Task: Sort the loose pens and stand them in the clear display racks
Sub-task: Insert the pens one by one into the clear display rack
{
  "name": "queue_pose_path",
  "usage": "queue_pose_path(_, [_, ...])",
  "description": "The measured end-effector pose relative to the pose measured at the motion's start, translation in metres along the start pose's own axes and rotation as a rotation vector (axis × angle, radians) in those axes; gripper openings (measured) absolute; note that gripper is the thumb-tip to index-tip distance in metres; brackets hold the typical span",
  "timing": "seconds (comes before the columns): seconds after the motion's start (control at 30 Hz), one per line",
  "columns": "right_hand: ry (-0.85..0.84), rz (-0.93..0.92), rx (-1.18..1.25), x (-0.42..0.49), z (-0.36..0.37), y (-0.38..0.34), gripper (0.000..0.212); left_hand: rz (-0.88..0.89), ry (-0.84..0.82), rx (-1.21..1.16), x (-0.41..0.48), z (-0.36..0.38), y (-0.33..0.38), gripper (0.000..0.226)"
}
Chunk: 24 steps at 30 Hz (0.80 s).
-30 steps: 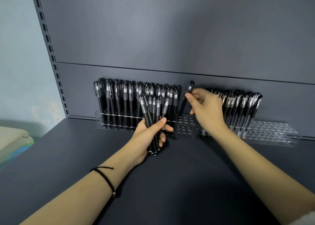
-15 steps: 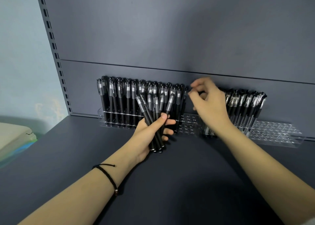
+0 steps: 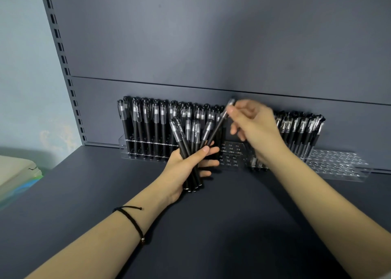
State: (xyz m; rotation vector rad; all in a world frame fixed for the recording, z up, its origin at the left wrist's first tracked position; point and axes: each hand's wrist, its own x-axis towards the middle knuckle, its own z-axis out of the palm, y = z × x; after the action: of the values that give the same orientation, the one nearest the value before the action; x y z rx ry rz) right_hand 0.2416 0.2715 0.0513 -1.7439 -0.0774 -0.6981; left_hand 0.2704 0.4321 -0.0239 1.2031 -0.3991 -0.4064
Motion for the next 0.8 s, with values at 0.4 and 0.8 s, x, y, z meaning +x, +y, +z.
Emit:
queue_pose_path(0.4, [0.305, -0.283, -0.231, 0.011, -0.017, 0.008, 0.012, -0.005, 0.033, -0.001, 0.002, 0.002, -0.001, 0.019])
queue_pose_path(0.8, [-0.019, -0.069, -0.543, 0.01, -0.012, 0.04, 0.012, 0.01, 0.002, 0.03, 0.0, 0.004, -0.002, 0.019])
